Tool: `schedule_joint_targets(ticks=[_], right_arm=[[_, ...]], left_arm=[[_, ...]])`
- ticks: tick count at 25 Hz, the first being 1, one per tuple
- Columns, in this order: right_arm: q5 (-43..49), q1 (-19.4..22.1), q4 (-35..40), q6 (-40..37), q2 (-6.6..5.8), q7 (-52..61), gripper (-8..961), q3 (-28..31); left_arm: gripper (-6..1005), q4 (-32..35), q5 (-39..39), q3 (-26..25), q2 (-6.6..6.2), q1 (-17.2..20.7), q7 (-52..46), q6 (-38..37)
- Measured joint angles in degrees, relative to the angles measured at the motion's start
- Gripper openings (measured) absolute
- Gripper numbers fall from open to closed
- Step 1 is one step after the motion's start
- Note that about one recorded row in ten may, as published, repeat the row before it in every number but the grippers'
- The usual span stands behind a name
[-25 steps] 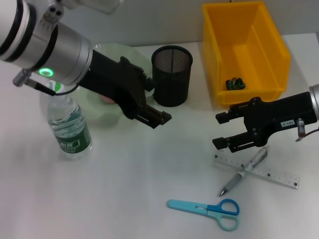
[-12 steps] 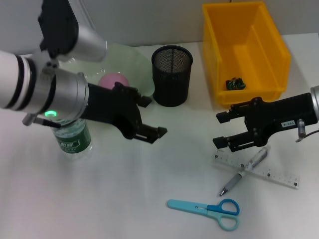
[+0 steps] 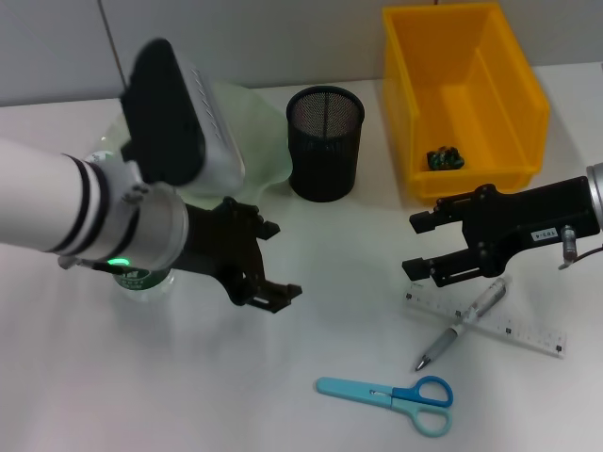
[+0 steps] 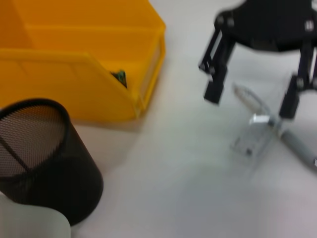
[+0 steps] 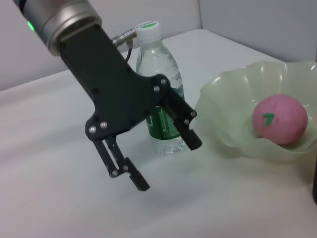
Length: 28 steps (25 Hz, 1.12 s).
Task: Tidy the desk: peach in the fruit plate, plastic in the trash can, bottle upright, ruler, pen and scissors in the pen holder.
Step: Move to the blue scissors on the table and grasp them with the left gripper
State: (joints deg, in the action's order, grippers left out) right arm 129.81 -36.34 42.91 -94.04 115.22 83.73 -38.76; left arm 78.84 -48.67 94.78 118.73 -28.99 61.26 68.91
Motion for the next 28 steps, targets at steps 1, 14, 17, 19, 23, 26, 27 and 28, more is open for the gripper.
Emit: schedule_joint_targets(ticks=[1,14,17,19,23,26,27,28], right_arm=[[0.00,0.05,-0.01,0.18,0.00,0.03,741,0.00],[0.00,-0.01,-0.55,0.84,-0.03,0.16,740,0.00],[0.00,-0.16,-0.61,1.03,-0.03,0.17,741,0.00],[0.00,-0.34,-0.64,1.07,-0.06,0.21,741,0.00],[0.00,-0.48,-0.64,1.07,-0.18,0.28,741,0.00],[0.01,-0.54,-0.64,1.07,-0.25,0.29,741,0.00],[0.01,-0.54,-0.64,1.07,-0.25,0.29,741,0.00],[0.00,-0.56,-0.64,1.07,-0.30,0.30,741,0.00]], left_arm=[[800,0.43,2.32,2.00,0.03,0.16,-0.34,-1.07],[799,6.79,9.69,7.27,0.04,1.98,-2.02,-3.06],[799,8.03,11.12,8.13,0.06,2.41,-2.82,-3.78],[799,9.03,14.26,9.83,0.08,2.62,-4.53,-4.72],[799,9.20,16.09,11.16,0.09,2.63,-5.52,-5.20],[799,10.38,17.37,12.48,0.10,3.10,-6.08,-5.42],[799,10.38,17.37,12.48,0.10,3.10,-6.08,-5.42],[799,11.26,17.47,12.51,0.10,3.41,-6.09,-5.44]])
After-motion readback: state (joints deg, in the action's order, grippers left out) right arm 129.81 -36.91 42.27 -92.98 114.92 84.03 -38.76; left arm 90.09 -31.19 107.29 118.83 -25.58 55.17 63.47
